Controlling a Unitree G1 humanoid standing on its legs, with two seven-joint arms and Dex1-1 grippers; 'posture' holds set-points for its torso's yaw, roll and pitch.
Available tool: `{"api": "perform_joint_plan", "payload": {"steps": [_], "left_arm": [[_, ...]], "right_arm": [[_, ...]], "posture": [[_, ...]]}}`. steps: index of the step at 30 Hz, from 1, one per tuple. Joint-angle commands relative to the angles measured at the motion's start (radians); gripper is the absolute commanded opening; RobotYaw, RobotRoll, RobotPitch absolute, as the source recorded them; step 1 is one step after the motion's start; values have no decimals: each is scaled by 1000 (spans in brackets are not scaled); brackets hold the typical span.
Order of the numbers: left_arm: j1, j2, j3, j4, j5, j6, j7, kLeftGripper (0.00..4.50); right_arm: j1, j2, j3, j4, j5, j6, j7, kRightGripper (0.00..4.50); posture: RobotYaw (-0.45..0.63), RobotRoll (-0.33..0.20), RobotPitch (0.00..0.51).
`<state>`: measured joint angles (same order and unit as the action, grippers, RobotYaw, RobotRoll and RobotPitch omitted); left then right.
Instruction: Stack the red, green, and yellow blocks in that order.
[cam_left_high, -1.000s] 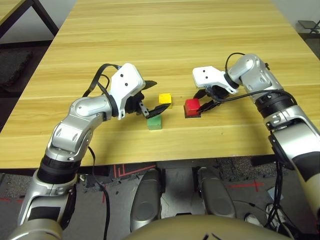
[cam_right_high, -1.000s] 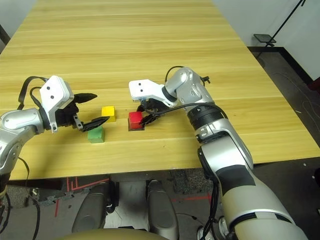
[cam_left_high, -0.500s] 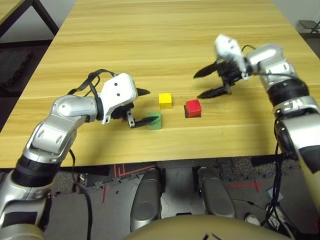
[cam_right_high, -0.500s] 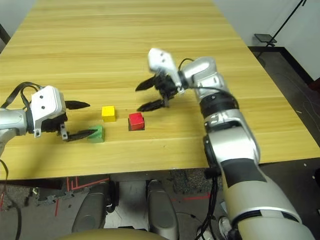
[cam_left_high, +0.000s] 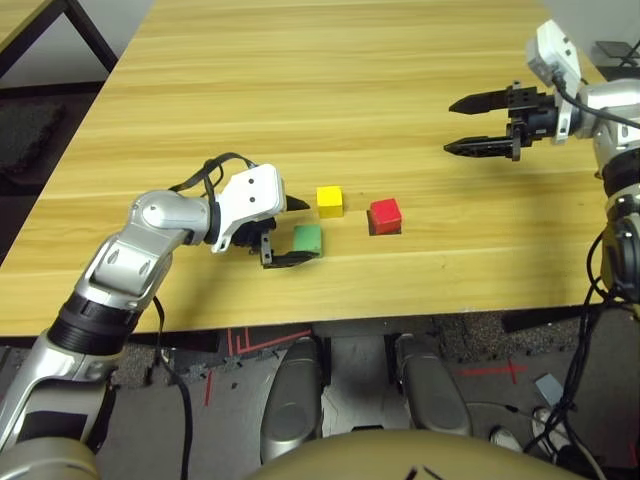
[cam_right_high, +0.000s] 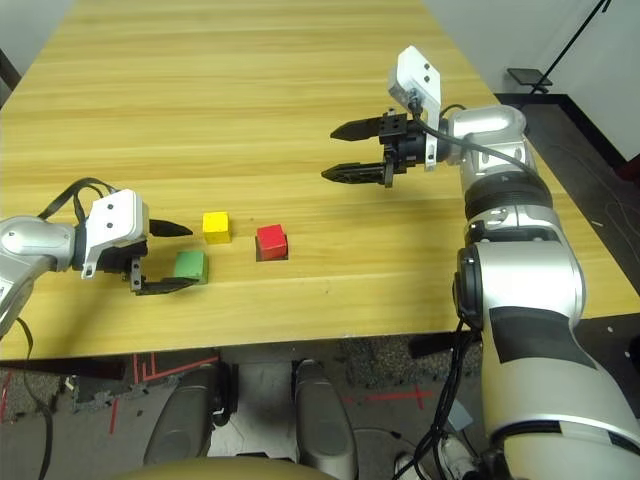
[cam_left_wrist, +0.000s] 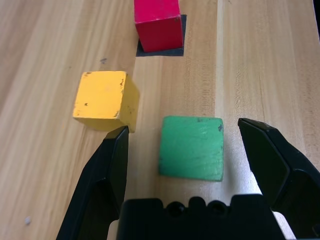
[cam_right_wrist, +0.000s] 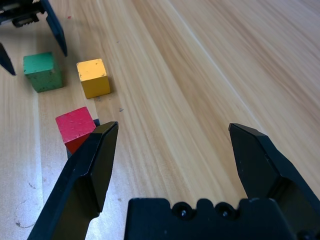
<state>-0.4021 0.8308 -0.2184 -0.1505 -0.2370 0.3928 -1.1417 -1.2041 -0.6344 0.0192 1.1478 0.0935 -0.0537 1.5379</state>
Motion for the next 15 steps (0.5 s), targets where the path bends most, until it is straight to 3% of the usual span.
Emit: {"api": "perform_joint_plan", "payload": {"steps": [1,7,14,15], "left_arm": [[-1,1,-35,34,41,-21,-22,4500],[4,-14,-44,75,74,-40,-27,4500],[7,-43,-39,38,95,11,9,2209],[-3,-38,-35,10,93,44,16,2072]], "right_arm": [[12,-18,-20,-8,4,13,-6,4468],[20,-26,-38,-28,9,34,-18,4468],[27,-25,-56,-39,17,48,-44,4500],[28,-28,-58,-38,16,47,-47,4500]], "posture": [[281,-111,115],[263,-106,120],[266,-95,123],[266,-95,123]]}}
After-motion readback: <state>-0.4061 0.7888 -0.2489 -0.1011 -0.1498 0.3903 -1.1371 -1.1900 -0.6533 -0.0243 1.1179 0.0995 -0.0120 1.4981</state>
